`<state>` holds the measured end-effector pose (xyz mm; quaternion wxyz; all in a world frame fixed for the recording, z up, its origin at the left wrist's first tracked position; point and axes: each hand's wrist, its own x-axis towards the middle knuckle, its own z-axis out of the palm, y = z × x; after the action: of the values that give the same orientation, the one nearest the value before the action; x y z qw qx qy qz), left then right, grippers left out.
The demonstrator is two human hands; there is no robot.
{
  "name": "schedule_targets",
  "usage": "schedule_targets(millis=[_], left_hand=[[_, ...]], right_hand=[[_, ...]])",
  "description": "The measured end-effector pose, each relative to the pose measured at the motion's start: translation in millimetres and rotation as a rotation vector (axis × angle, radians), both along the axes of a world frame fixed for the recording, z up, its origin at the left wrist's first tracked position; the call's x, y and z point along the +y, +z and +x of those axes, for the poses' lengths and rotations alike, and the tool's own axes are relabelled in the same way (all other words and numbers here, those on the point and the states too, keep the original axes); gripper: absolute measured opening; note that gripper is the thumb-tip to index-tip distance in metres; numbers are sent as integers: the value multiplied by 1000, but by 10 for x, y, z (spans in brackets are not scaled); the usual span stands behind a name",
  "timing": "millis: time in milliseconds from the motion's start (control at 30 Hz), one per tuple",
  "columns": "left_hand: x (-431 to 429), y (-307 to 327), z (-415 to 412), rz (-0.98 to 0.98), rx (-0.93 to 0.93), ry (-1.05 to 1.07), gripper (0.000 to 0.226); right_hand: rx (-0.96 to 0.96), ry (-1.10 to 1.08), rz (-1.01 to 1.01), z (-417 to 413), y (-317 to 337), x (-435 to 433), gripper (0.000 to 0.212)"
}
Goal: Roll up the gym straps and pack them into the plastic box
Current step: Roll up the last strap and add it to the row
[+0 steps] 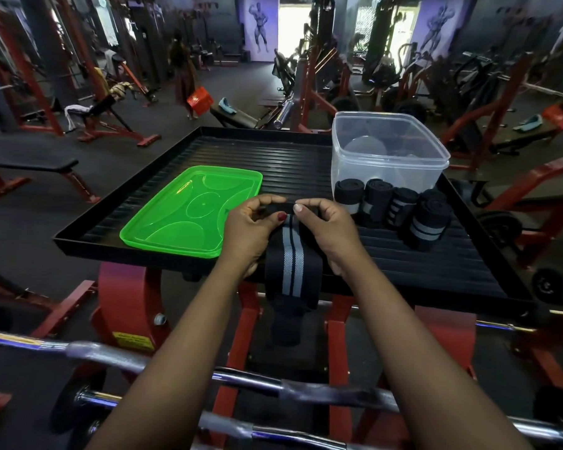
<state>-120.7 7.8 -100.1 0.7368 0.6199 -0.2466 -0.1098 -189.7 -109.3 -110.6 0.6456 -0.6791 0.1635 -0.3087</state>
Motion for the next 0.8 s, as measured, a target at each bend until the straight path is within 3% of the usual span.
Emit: schedule_targets(millis=[300, 500, 667, 800], left_hand=[[-7, -7, 37, -23, 90, -98, 18], [-12, -3, 16, -10, 24, -26, 29], [-7, 1, 21, -22, 29, -99, 31], [-21, 9, 28, -28, 76, -141, 19]], right_hand=[[-27, -24, -46, -16, 19, -9, 21], [21, -34, -44, 15, -3, -15, 5], [-10, -53, -66, 13, -7, -23, 12], [-22, -55, -61, 7, -12, -39, 15]])
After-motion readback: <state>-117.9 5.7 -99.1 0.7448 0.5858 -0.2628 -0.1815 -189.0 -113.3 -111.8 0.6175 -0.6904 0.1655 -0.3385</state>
